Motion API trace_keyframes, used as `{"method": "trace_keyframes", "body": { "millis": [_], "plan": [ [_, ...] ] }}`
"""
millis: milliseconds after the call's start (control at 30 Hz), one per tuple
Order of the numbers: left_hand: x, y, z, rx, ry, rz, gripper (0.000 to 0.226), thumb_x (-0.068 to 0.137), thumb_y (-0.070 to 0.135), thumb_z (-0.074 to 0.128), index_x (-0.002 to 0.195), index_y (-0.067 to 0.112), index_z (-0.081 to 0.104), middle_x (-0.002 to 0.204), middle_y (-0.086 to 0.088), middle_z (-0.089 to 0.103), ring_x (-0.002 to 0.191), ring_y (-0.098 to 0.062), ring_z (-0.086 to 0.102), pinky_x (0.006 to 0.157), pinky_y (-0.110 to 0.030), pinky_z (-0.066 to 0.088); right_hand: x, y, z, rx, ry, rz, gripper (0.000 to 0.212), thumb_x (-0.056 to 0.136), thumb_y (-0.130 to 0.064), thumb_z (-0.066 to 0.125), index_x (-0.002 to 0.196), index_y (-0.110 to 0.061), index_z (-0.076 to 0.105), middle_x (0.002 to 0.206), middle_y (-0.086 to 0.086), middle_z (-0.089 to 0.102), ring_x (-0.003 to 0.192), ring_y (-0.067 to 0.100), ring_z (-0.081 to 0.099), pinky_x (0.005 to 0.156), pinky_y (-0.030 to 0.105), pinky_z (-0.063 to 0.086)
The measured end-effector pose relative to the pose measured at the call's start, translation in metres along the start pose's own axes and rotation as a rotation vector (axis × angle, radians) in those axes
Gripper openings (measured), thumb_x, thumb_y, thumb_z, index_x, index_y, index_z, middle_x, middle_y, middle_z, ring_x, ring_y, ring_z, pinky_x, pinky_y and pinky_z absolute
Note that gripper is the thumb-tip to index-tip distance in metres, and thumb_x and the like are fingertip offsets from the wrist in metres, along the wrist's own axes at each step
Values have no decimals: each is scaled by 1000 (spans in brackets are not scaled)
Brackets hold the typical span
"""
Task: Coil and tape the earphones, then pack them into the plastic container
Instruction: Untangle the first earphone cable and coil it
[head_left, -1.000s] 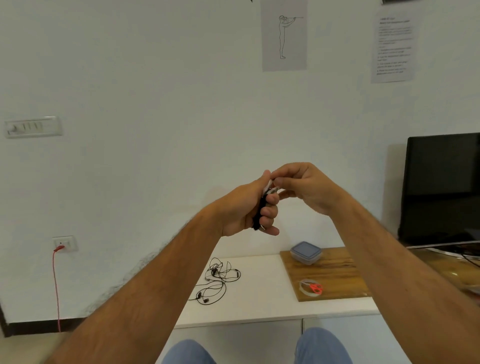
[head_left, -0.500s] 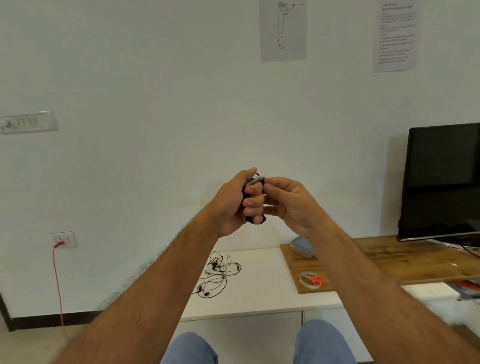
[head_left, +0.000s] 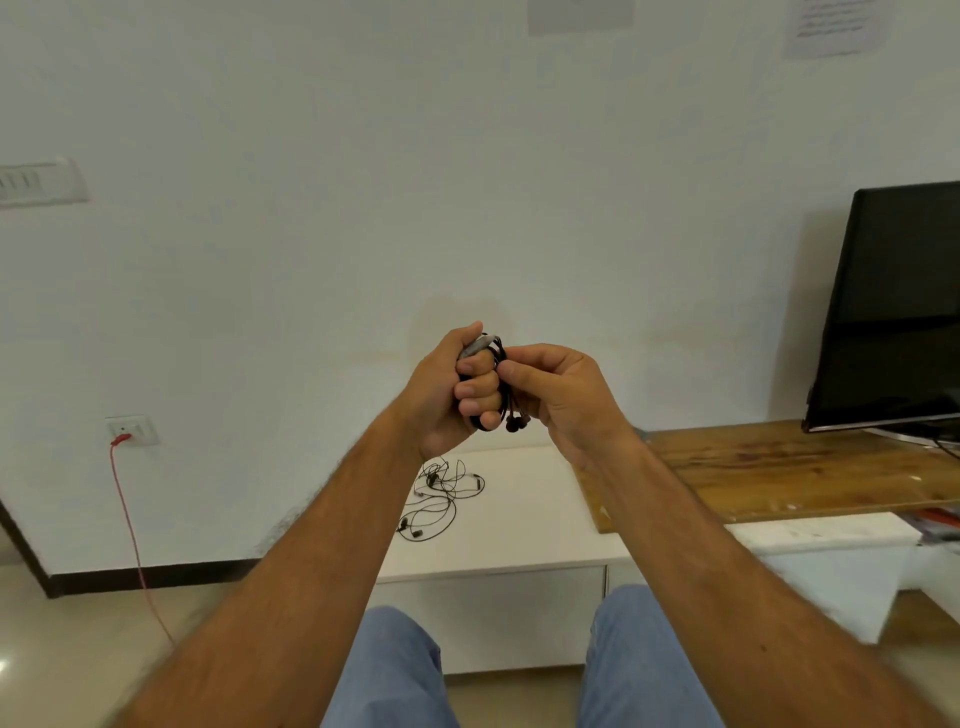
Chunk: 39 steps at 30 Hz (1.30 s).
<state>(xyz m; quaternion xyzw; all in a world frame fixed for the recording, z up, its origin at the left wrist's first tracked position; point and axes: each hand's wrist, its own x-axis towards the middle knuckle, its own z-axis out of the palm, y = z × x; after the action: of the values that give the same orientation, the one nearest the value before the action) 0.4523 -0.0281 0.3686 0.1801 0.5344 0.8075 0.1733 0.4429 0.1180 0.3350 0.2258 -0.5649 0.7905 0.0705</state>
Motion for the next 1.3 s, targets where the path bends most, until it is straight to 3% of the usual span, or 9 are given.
{"method": "trace_keyframes", "body": {
  "millis": [100, 233, 367, 500, 600, 767, 967, 1167, 1300],
  "plan": [
    [6, -12, -12, -40, 21, -20, 62, 102, 40, 29, 43, 22, 35, 34, 6, 28, 28, -8, 31, 37, -21, 40, -1, 15, 3, 29, 67, 6, 11, 87, 4, 65, 94, -1, 72, 84, 19, 70, 72, 31, 67, 64, 35, 57],
    [19, -30, -30, -55, 73, -40, 63, 102, 42, 31, 43, 22, 37, 35, 6, 29, 29, -9, 31, 39, -21, 41, 1, 43, 3, 47, 159, 3, 11, 85, 3, 67, 88, -5, 73, 83, 19, 71, 73, 33, 66, 67, 39, 55],
    [34, -52, -49, -60, 166, -55, 58, 101, 44, 36, 47, 21, 40, 39, 7, 29, 32, -8, 29, 39, -19, 38, 6, 69, 0, 17, 253, 13, 14, 86, 4, 67, 85, -9, 74, 79, 13, 73, 68, 26, 68, 62, 32, 57],
    [52, -76, -69, -69, 376, -37, 45, 99, 43, 46, 62, 17, 42, 43, 8, 25, 34, -6, 24, 35, -17, 29, 15, 101, -6, -58, 334, 51, 16, 84, 1, 70, 82, -13, 75, 78, 9, 72, 74, 23, 66, 74, 43, 57],
    [68, -97, -81, -43, 512, -4, 43, 98, 41, 51, 65, 15, 46, 46, 7, 24, 37, -7, 23, 36, -18, 27, 24, 126, -13, -78, 386, 99, 15, 83, 1, 71, 82, -14, 75, 74, 5, 71, 70, 19, 65, 70, 36, 58],
    [97, -143, -102, -132, 693, -4, 44, 100, 44, 48, 81, 7, 62, 52, 3, 41, 45, -8, 39, 45, -20, 43, 38, 168, -36, -70, 449, 241, 12, 81, 2, 70, 82, -8, 75, 72, 7, 70, 63, 18, 63, 62, 28, 55],
    [135, -201, -139, -239, 683, -153, 49, 102, 45, 39, 89, 5, 64, 69, -4, 59, 59, -14, 61, 65, -28, 59, 58, 224, -80, -124, 553, 392, 13, 79, 3, 72, 78, -10, 74, 69, 6, 70, 60, 15, 64, 58, 26, 53],
    [174, -267, -187, -227, 697, -340, 44, 103, 39, 41, 113, -1, 59, 86, -11, 68, 82, -24, 69, 81, -38, 57, 77, 294, -133, -178, 608, 580, 14, 78, 1, 71, 71, -11, 72, 63, 7, 67, 62, 21, 63, 61, 37, 50],
    [196, -300, -218, -158, 674, -422, 32, 102, 30, 48, 104, 3, 63, 89, -12, 68, 88, -25, 68, 85, -40, 56, 89, 342, -162, -207, 612, 685, 9, 79, 3, 68, 74, -5, 71, 62, 12, 64, 55, 22, 57, 51, 29, 46]
  ]
}}
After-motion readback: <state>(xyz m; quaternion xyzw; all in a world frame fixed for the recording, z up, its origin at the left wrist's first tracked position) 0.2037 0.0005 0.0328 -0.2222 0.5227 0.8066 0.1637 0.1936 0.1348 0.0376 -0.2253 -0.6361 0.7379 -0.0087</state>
